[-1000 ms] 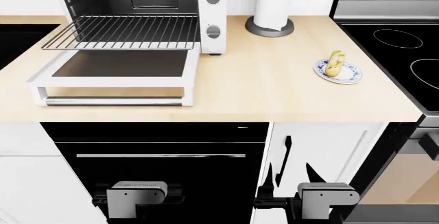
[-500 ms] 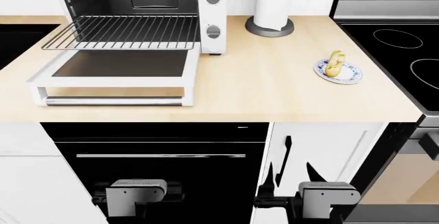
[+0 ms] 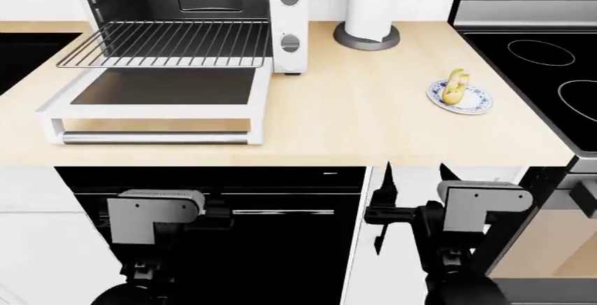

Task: Place the baguette on the rack of the toaster oven.

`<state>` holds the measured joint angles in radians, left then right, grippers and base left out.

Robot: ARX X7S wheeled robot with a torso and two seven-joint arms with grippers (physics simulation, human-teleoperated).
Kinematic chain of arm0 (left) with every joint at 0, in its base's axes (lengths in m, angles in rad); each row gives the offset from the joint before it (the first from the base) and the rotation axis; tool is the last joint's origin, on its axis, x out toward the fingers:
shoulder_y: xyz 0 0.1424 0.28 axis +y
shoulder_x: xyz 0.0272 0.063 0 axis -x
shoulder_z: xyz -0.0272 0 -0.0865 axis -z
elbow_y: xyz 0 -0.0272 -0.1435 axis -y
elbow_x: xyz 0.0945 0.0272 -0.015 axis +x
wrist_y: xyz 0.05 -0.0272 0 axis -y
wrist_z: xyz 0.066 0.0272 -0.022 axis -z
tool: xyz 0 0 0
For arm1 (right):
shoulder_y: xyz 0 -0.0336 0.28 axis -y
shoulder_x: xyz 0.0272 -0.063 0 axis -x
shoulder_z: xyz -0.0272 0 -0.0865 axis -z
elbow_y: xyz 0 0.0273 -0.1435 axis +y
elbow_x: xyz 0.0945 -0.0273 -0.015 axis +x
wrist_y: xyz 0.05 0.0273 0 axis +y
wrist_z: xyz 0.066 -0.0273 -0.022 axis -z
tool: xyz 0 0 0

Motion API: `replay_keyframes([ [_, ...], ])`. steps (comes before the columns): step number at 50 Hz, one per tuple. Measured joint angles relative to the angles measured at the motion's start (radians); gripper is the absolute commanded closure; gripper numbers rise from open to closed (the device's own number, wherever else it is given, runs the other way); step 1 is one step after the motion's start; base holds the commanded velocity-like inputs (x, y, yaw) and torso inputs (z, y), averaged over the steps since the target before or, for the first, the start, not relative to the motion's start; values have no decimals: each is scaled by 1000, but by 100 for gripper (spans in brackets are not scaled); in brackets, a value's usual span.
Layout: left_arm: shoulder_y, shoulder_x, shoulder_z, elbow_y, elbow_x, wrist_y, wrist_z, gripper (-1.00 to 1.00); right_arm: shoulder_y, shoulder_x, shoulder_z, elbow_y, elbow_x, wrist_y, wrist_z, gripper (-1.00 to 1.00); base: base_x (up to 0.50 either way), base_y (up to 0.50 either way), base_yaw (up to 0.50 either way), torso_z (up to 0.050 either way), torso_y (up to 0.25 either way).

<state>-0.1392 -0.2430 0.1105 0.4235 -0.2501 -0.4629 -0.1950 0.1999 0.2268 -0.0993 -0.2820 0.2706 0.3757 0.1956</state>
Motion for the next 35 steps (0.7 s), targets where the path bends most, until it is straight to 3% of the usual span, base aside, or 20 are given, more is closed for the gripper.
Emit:
replay_keyframes([
  [11, -213, -87, -181, 242, -234, -449, -11, -100, 211, 92, 91, -143, 130, 319, 19, -100, 0, 0, 0, 0, 0],
  [21, -474, -172, -346, 295, -444, -807, -22, -100, 418, 173, 157, -183, 225, 548, 24, -100, 0, 0, 0, 0, 0],
  [35, -727, -328, -414, 184, -702, -1010, -120, -100, 637, 269, 208, -188, 299, 776, 36, -100, 49, 75, 0, 0, 0],
])
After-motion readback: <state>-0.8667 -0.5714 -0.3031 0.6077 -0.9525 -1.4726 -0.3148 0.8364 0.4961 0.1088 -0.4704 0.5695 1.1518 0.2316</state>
